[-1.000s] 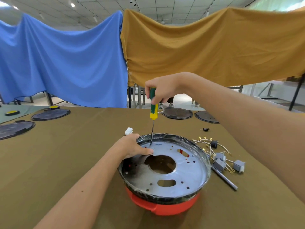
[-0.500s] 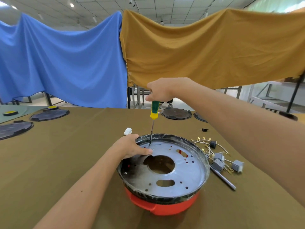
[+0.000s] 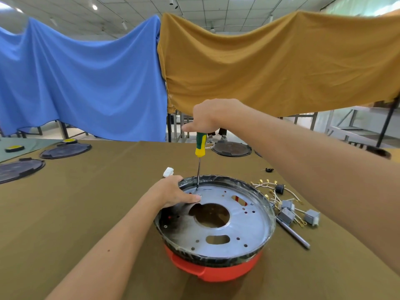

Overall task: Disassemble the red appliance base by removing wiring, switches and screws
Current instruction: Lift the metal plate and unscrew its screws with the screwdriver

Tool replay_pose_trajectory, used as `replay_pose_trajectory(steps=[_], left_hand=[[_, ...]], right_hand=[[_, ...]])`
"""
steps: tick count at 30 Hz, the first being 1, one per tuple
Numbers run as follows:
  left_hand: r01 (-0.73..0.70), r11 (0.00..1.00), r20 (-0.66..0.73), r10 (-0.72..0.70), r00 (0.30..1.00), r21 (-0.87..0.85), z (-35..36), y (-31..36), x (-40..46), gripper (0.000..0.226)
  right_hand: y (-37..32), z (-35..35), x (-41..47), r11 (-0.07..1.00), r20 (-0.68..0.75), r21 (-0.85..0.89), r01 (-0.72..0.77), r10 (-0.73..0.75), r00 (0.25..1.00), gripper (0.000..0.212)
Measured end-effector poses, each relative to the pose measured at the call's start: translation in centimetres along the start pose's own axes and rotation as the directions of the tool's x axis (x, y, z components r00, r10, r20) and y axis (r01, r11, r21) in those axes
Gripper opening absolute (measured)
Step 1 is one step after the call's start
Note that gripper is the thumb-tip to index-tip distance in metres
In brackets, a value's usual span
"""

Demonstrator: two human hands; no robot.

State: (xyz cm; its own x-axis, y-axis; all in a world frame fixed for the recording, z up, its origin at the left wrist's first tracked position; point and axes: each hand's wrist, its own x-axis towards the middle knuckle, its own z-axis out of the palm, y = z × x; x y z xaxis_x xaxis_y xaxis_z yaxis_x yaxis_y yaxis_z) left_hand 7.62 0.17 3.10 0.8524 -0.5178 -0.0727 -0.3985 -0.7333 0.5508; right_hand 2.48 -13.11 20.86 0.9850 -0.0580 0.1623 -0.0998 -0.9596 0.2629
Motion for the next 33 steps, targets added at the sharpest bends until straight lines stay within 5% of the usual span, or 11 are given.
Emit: replay_pose_trajectory(steps=[2, 5, 8, 10, 13, 17, 19, 22, 27, 30, 33], left_hand=[[0.003, 1.000, 0.001, -0.003, 1.000, 0.012, 0.0, 0.0, 0.1, 0.108], [0.007, 1.000, -0.010, -0.006, 1.000, 0.016, 0.0, 0.0, 0.1, 0.108], [0.008, 0.999, -0.008, -0.007, 1.000, 0.039, 0.0, 0.0, 0.2, 0.108], [0.008, 0.999, -0.008, -0.007, 1.000, 0.035, 0.0, 0.1, 0.2, 0.109], [0.016, 0.999, 0.001, -0.016, 1.000, 0.050, 0.0, 0.1, 0.3, 0.109], [0.028, 0.998, -0.003, -0.028, 1.000, 0.053, 0.0, 0.2, 0.3, 0.108], [0.025, 0.999, -0.006, -0.024, 1.000, 0.048, 0.1, 0.1, 0.2, 0.108], [0.016, 0.999, -0.009, -0.016, 1.000, 0.034, 0.0, 0.1, 0.2, 0.108], [0.013, 0.999, -0.009, -0.013, 1.000, 0.042, 0.0, 0.1, 0.1, 0.108], [0.012, 0.998, -0.010, -0.011, 1.000, 0.061, 0.0, 0.2, 0.0, 0.108], [0.024, 0.997, -0.007, -0.023, 1.000, 0.070, 0.0, 0.3, 0.0, 0.107]], right_hand=[[0.5, 0.0, 0.2, 0.997, 0.042, 0.062, 0.049, -0.052, 0.998, 0.041], [1.6, -0.9, -0.2, 0.923, 0.174, 0.374, 0.094, -0.169, 0.970, 0.009], [2.0, -0.8, -0.4, 0.859, 0.177, 0.498, 0.117, -0.234, 0.956, 0.025], [1.9, -0.4, -0.5, 0.873, 0.160, 0.478, 0.095, -0.193, 0.968, 0.023], [1.8, -0.1, -0.7, 0.952, 0.183, 0.305, 0.000, -0.058, 0.981, 0.050], [1.5, 0.4, -0.3, 1.000, 0.019, 0.005, -0.003, 0.003, 1.000, 0.060], [1.6, 0.2, -0.1, 0.998, 0.049, 0.035, 0.058, -0.059, 0.997, 0.050], [2.4, -0.5, -0.1, 0.937, 0.150, 0.320, 0.143, -0.199, 0.969, 0.012], [2.7, 0.2, -0.5, 0.866, 0.112, 0.478, 0.150, -0.230, 0.967, 0.034], [2.7, 0.4, -0.8, 0.922, 0.162, 0.385, 0.027, -0.096, 0.982, 0.052], [2.8, 0.8, -0.6, 0.997, 0.083, 0.075, -0.034, 0.028, 0.996, 0.064]])
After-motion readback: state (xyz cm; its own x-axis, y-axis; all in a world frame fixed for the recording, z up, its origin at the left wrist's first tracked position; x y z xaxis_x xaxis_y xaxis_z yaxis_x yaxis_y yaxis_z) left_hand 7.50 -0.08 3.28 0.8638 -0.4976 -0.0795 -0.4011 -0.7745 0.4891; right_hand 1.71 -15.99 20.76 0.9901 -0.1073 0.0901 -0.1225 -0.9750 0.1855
